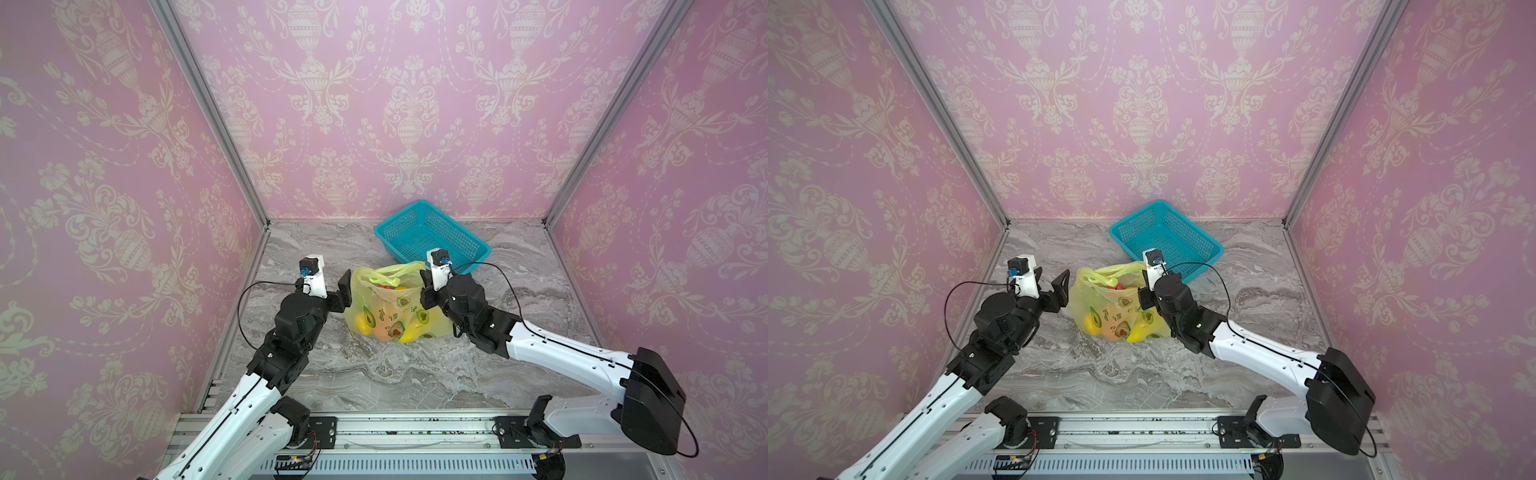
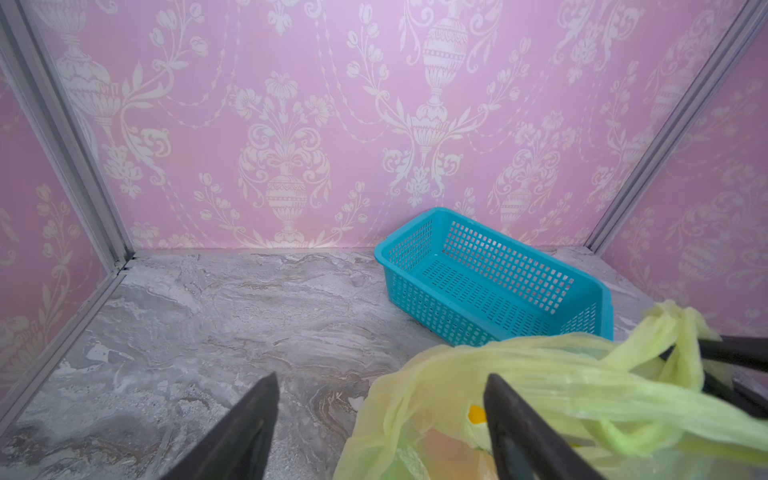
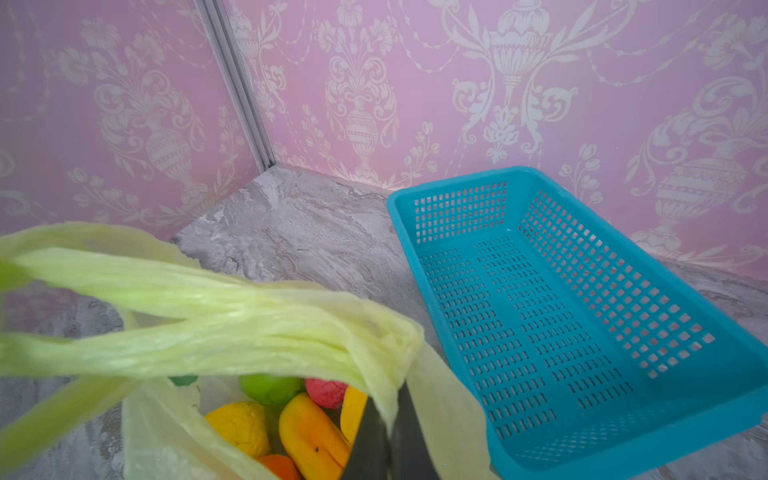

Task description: Untie the knot of the plastic bag and take out the fruit

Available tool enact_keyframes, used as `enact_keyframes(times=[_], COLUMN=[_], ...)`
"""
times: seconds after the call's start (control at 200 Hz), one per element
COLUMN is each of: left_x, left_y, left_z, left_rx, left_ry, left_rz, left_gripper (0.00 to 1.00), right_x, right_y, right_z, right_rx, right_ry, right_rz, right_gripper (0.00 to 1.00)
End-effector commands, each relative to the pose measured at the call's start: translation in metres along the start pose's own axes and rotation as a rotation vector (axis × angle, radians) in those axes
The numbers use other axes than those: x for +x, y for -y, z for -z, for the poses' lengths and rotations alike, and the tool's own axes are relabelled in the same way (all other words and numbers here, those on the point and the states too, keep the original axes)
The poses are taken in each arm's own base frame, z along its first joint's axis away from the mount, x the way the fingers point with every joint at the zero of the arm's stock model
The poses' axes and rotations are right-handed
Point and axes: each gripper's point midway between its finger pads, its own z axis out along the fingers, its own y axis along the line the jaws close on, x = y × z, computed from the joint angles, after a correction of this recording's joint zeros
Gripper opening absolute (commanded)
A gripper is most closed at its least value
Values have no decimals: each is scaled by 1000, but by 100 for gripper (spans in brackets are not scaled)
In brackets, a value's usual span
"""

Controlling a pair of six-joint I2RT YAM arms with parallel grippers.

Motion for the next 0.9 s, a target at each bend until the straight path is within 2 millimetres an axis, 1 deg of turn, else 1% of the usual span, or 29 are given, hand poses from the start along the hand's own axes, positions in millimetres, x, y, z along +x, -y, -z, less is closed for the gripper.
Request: enact_keyframes(times=[0.0,0.01,0.025,0.035,0.05,0.055,0.08,0.165,0.24,0.315,0.38,0.44,0.55,0.605,0.665,0.776,0.826,0.896], left_x=[-56,-61,-61,-70,-76,-75,-89,-109,-113,-104,-90,-68,-26,-9,10,47,64,83], left_y=[-13,-12,-12,-12,-11,-11,-8,0,11,21,23,33,47,56,66,76,83,99], left_z=[-2,-2,-7,-7,-10,-12,-16,-44,-74,-100,-120,-134,-151,-158,-161,-165,-161,-148], left_rx=[-123,-127,-141,-147,-154,-156,-156,-136,-67,-1,26,132,276,345,422,498,543,640], left_ry=[64,65,45,52,46,38,42,-8,-84,-155,-201,-271,-414,-473,-542,-667,-716,-762], left_rz=[18,16,5,3,-7,-14,-28,-80,-121,-180,-227,-265,-335,-344,-351,-419,-474,-535], left_gripper=[90,90,90,90,90,90,91,95,96,96,97,98,98,98,98,96,95,94], right_x=[-12,-11,-12,-12,-11,-11,-11,-12,-13,-13,-13,-12,-14,-15,-16,-16,-15,-15], right_y=[-6,-6,-6,-6,-6,-6,-6,-7,-5,0,7,14,16,18,18,19,20,20], right_z=[5,5,6,6,7,7,8,11,15,18,19,19,22,23,24,23,22,20], right_rx=[-59,-60,-64,-66,-69,-70,-75,-89,-89,-75,-58,-49,-53,-53,-54,-53,-52,-52], right_ry=[58,59,61,62,62,63,67,73,78,86,93,95,105,111,115,114,111,110], right_rz=[-129,-132,-138,-142,-145,-147,-157,-176,-188,-202,-224,-245,-257,-260,-260,-260,-260,-261], right_gripper=[3,3,2,2,2,2,2,3,3,4,4,3,3,3,3,3,3,3])
